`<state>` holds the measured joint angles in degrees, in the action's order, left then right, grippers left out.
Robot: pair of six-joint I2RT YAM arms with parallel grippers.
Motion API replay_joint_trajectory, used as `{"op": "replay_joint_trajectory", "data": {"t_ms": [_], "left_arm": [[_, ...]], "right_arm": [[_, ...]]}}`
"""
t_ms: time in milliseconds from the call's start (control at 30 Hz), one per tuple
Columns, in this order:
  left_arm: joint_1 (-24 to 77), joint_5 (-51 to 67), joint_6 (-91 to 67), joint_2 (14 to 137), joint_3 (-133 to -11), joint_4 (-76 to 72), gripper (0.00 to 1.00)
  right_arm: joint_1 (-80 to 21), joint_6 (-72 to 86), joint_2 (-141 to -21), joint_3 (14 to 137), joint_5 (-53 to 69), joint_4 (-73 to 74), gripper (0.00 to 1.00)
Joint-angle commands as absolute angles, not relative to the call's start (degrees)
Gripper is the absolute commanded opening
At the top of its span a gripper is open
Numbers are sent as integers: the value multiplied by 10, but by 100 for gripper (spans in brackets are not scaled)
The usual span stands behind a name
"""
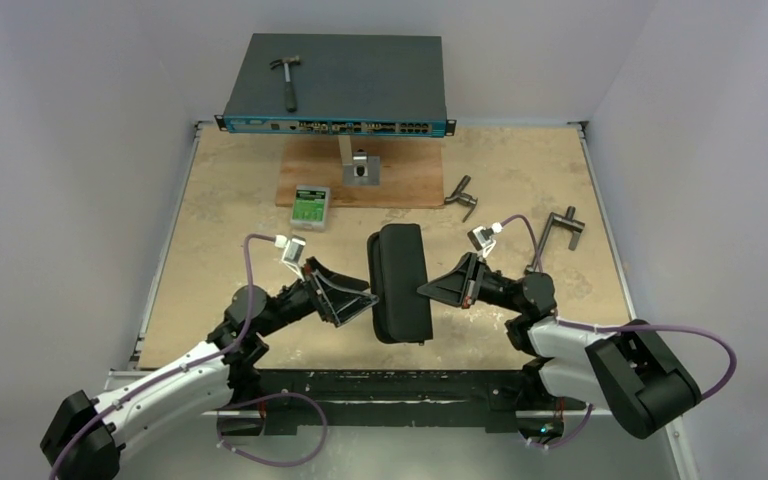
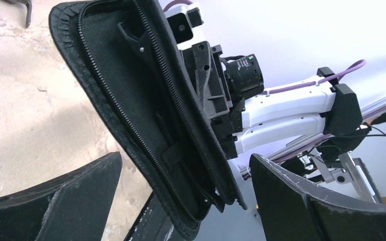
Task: Sort the hair-cutting tools
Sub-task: Pick up the hairdressing tool bag at the center of the board.
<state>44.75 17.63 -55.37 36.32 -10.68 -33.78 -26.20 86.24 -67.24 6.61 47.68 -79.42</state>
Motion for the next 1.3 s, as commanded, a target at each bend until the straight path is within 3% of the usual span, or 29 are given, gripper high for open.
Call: {"op": "replay_joint_trajectory", "data": {"t_ms": [0,333,700,933,1267], "left_arm": [[447,195,-559,377,-149,-378,100],[448,231,-573,479,-183,-435,100],[448,218,-561,434,-185,-377,100],[452,243,-573,512,-227,-433,100],[481,248,-554,570,-272,-439,99]], "right_arm": [[-262,874,-667,85,480,-859,0],[-263,874,-649,88,482,-851,0],[-262,857,-631,102,486,-815,0],[-262,848,-631,109,484,-798,0],[-263,778,-589,139,481,-665,0]]}}
